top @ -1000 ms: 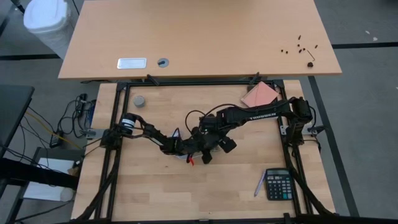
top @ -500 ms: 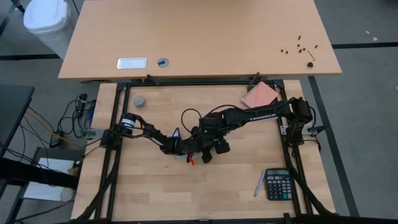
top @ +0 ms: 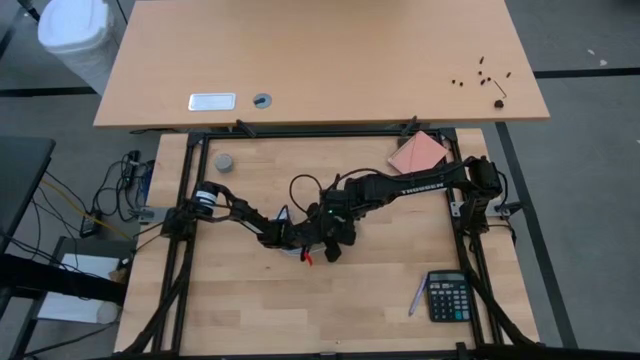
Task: Screw lightbulb
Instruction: Insert the lightbulb into the lamp
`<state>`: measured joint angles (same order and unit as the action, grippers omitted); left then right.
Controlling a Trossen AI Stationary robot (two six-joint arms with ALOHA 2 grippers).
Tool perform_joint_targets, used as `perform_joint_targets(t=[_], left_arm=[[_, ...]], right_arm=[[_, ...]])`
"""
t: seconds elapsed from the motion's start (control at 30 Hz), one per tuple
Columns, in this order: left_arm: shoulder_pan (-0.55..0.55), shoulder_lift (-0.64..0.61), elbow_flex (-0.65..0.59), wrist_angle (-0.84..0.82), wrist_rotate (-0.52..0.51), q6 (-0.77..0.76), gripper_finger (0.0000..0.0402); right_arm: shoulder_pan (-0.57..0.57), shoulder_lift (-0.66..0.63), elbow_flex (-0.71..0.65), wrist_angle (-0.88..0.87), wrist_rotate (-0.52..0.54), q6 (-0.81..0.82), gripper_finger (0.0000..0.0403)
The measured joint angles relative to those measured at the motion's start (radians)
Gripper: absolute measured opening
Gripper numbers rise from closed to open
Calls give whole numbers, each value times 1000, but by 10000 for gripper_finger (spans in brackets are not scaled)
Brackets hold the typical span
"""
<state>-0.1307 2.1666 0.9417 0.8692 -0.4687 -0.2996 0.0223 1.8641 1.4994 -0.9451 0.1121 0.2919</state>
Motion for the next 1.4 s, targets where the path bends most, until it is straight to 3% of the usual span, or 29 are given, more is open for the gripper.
perform_joint_targets(t=[0.27, 0.47, 0.67, 1.0, 1.4], left_arm=[[0, 0, 1, 0, 4, -4, 193], [0, 0, 1, 0, 5, -4, 193], [0, 0, 1, 0, 4, 1, 193], [0, 0, 1, 0, 3, 3, 193], [0, 0, 1, -1, 3, 3, 193]], right_arm=[[-13, 0, 0, -1, 7, 258, 270], [-17, 0, 0, -1, 4, 262, 270], [-17, 0, 0, 13, 2, 74, 297], [-18, 0, 0, 8, -54, -313, 391], [-9, 0, 71, -60, -61, -717, 398]])
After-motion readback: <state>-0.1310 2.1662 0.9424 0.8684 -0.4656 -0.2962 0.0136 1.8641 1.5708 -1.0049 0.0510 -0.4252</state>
